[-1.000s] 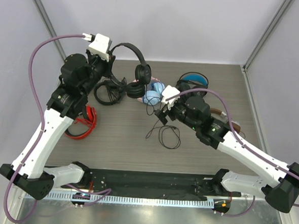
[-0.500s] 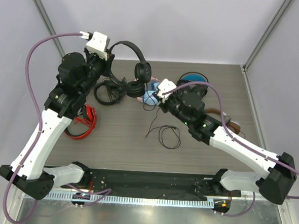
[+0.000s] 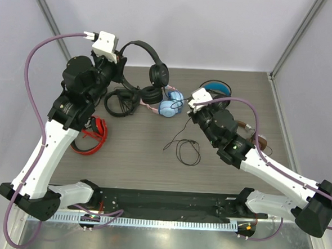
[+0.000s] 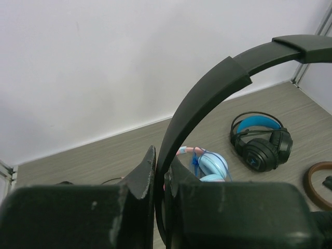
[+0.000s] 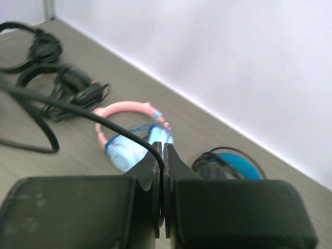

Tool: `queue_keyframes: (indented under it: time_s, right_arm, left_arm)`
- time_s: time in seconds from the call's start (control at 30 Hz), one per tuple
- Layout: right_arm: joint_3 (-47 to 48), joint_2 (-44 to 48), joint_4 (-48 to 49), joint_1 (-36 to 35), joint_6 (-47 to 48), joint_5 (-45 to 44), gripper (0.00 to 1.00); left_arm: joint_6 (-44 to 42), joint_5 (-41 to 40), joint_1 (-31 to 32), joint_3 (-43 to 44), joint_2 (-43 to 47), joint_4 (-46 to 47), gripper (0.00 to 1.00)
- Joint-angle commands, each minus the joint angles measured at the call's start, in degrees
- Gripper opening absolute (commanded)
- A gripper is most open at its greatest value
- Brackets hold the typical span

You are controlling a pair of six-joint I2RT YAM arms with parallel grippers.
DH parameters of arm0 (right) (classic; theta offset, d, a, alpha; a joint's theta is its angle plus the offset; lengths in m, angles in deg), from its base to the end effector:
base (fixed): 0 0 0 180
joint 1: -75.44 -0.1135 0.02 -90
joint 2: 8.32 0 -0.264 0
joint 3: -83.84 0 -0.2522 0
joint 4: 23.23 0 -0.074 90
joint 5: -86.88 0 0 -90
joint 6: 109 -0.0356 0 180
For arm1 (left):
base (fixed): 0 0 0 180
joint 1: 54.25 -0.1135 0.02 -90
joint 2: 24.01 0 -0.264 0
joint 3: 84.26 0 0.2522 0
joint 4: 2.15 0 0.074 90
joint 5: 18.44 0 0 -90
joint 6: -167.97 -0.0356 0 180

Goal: Wrap the headphones
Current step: Wrap the headphone cable with the right arm

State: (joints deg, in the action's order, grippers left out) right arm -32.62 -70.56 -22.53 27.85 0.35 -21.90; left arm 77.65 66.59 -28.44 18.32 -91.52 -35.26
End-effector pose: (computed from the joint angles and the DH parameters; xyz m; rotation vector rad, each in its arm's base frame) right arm 0.1817 0.1819 0.3566 -0.6201 1.4090 0.1400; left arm 0.2127 -0.0995 0.5061 0.2811 1.5178 -0.2868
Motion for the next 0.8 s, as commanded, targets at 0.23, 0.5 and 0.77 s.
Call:
queue_keyframes:
  time_s: [0.23, 0.5, 0.77]
  right_arm:
    - [7.4, 4.4, 7.1, 2.2, 7.1, -13.5, 0.01]
    - [1.2, 12.0, 2.3, 3.0, 4.8, -14.4, 0.01]
    - [1.1, 15.2, 0.8, 3.0, 7.6, -18.3, 0.01]
  left_arm:
    - [1.2, -8.4, -1.1, -1.0, 1.8, 3.3, 0.00]
    - [2.8, -8.9, -2.1, -1.8, 2.0, 4.3, 0.00]
    - [4.3, -12.8, -3.2, -2.7, 2.6, 5.1, 0.00]
